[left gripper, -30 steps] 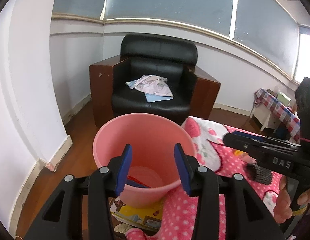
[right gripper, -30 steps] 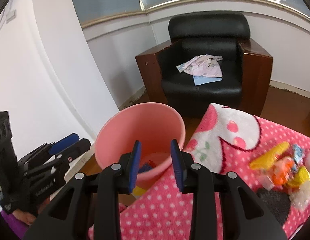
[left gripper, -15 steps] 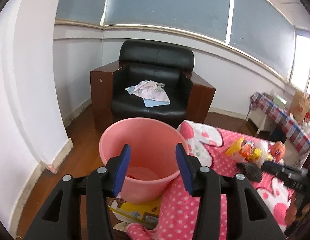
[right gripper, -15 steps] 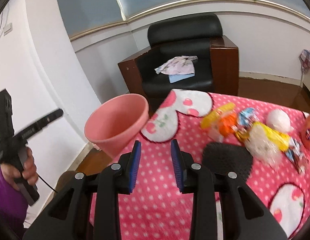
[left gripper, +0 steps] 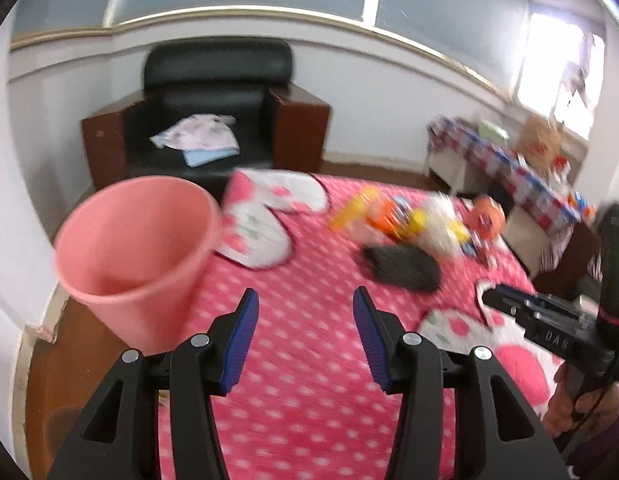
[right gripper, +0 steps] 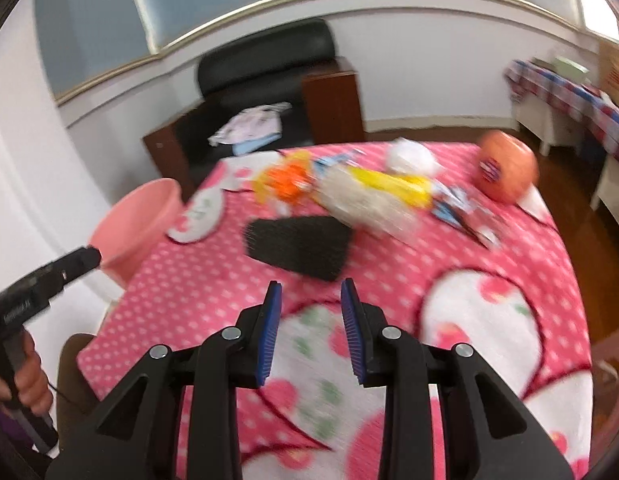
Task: Collect trash
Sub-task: 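Move both grippers back over the table toward the wrappers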
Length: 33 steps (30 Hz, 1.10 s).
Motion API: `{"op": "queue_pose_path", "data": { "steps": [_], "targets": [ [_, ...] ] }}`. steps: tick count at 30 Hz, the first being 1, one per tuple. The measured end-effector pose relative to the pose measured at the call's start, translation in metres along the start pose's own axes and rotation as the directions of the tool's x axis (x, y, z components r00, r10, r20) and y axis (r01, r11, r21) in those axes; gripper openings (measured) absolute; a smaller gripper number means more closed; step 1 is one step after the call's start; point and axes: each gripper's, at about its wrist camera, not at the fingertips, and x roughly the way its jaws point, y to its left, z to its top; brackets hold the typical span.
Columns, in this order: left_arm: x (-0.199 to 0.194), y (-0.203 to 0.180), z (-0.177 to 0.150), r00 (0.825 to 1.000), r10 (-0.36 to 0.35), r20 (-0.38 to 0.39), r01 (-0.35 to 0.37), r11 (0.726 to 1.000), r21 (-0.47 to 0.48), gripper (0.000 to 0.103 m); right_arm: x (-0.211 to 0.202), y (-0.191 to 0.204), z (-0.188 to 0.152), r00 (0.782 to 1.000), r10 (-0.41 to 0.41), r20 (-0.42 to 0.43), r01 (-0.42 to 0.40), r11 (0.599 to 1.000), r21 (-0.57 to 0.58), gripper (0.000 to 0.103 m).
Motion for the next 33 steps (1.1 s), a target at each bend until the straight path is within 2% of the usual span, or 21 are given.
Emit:
{"op": "queue_pose_path", "data": {
  "steps": [5,7,9,11,16,20,24,28,33],
  "targets": [
    [0.029,-0.038,-0.016,0.994,-0.024,-0.108,0.031,0.997,0.065,0.049,-0.003,-0.025,-0.013,1.000,-0.020,-0.015,0.021,0.997,0.074,0.031],
    [0.035,-0.044,-0.018,0.990,-0.021,-0.137,0.032,0.996,0.078,0.054,-0.004,-0.035,-0.015,1.000,-0.018,-0.013,0.019,0.994,0.112,0.031],
    [0.037,-0.045,-0.017,0.989,-0.034,-0.141,0.044,0.997,0.069,0.058,-0.005,-0.041,-0.014,1.000,-0.020,-0.011,0.022,0.991,0.133,0.032],
    [0.036,-0.043,-0.015,0.990,-0.049,-0.132,0.057,0.997,0.053,0.067,-0.007,-0.049,-0.014,1.000,-0.025,-0.003,0.025,0.988,0.153,0.048],
    [0.037,-0.045,-0.013,0.982,-0.137,-0.132,0.143,0.989,0.039,0.070,-0.009,-0.062,-0.015,0.999,-0.037,0.016,0.033,0.982,0.187,0.049],
    [0.044,-0.053,-0.014,0.975,-0.145,-0.169,0.157,0.986,0.055,0.071,-0.013,-0.069,-0.013,0.998,-0.055,0.036,0.047,0.981,0.191,0.049],
    [0.051,-0.061,-0.014,0.968,-0.147,-0.204,0.166,0.983,0.079,0.071,-0.016,-0.072,-0.009,0.995,-0.080,0.061,0.068,0.982,0.178,0.049],
    [0.057,-0.061,0.001,0.980,-0.103,-0.171,0.122,0.987,0.102,0.069,-0.015,-0.075,-0.003,0.996,-0.066,0.066,0.054,0.983,0.173,0.049],
    [0.063,-0.054,0.037,0.992,-0.073,-0.107,0.085,0.990,0.108,0.051,-0.012,-0.078,0.012,0.995,-0.051,0.081,0.038,0.987,0.159,0.049]
  ]
}}
